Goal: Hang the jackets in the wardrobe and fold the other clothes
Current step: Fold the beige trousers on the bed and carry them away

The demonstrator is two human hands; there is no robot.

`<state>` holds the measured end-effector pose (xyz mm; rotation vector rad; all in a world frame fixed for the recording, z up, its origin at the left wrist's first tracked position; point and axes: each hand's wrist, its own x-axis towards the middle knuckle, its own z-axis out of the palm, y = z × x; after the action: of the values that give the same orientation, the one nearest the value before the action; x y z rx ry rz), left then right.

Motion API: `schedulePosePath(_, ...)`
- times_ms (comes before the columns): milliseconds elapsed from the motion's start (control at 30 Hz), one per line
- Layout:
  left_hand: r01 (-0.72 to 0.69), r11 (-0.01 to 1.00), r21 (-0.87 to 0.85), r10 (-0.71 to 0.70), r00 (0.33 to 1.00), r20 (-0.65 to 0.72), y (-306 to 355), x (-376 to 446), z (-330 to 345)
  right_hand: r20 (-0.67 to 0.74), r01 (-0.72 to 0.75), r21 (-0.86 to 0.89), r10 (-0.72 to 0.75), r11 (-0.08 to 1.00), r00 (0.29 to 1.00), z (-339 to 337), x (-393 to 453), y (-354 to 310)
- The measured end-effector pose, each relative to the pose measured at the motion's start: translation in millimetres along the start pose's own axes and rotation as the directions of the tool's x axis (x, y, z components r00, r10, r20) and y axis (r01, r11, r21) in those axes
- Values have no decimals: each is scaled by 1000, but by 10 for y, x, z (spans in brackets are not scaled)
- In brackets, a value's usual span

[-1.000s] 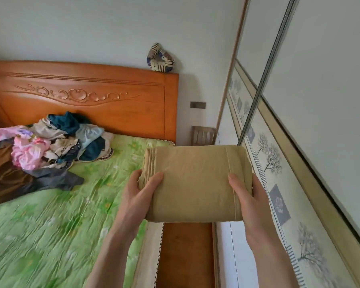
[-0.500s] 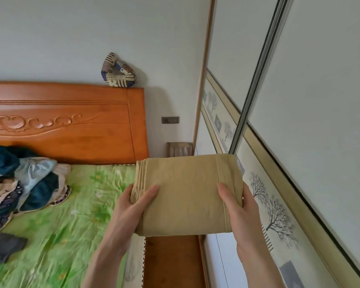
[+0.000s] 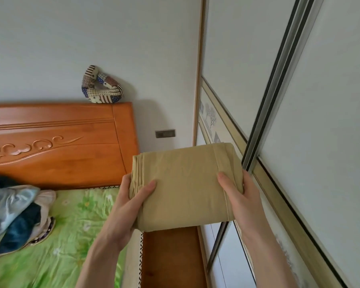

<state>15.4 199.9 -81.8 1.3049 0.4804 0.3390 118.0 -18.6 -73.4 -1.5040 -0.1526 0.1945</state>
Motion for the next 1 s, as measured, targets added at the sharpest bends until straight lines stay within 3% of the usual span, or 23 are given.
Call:
schedulePosePath(400, 45, 997, 70, -60, 969, 242, 102, 1326, 285, -181, -59, -41, 50, 997, 982, 39, 517, -88)
schedulePosePath(633, 146, 987, 67, -160, 849, 503, 119, 2183, 327, -362, -81, -138, 26, 987, 932, 350, 689, -128)
schedulePosePath(800, 183, 983, 23, -160, 783, 600, 94, 2414, 280, -516, -83, -244, -56, 966, 855, 567, 665, -117)
schedulePosePath(900, 196, 981, -9, -150, 776, 612, 99, 2390, 246, -645, -153, -491, -239, 858, 726, 610, 623, -95)
schedulePosePath(967, 213, 976, -36, -149, 787, 599, 70, 2354, 217, -653, -227, -723, -537, 653, 533, 555, 571, -115)
schedulePosePath(1000, 225, 973, -44, -156, 792, 590, 52, 2329, 203, -568, -265, -823, -707, 503, 421, 491, 544, -140)
